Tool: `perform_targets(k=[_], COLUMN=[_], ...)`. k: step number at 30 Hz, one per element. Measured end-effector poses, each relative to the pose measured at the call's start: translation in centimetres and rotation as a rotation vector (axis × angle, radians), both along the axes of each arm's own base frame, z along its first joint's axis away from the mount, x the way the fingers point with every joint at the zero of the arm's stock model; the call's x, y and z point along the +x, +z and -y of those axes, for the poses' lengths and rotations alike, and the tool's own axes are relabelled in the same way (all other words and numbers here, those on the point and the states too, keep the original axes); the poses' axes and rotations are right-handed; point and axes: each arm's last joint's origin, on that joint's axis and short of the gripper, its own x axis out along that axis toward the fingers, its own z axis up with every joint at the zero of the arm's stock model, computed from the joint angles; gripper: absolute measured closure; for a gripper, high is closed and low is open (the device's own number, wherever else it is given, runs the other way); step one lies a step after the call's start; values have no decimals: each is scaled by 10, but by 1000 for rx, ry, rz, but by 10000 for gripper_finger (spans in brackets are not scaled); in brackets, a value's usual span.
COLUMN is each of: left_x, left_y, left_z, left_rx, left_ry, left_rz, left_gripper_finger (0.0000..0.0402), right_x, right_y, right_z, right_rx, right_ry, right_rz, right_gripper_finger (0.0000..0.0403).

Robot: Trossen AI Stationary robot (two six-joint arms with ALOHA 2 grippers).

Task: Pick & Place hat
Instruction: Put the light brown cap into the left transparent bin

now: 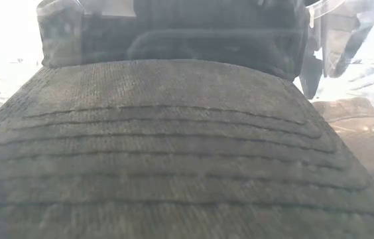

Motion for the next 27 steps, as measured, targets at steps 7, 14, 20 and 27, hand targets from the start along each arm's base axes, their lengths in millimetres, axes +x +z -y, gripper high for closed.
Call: perform_targets(k=[7,14,20,27], left_x=[0,0,0,0], left_y=[0,0,0,0], left_z=[9,13,13,13], left_rx=[-5,17,34,47], left_ry=[-38,-66,-67,-75], left_rz=[-2,-6,-7,-9], left_gripper_finger=[304,304,304,304], right_x=[0,-7,-10,-11], right_y=[-1,-29,-43,-48], right_z=[-4,-3,-2,-4], right_rx=[8,41,43,50], right_ry=[19,-21,-18,-11], right_rz=[30,-15,-8,11], right_gripper_finger=[197,210,230,285])
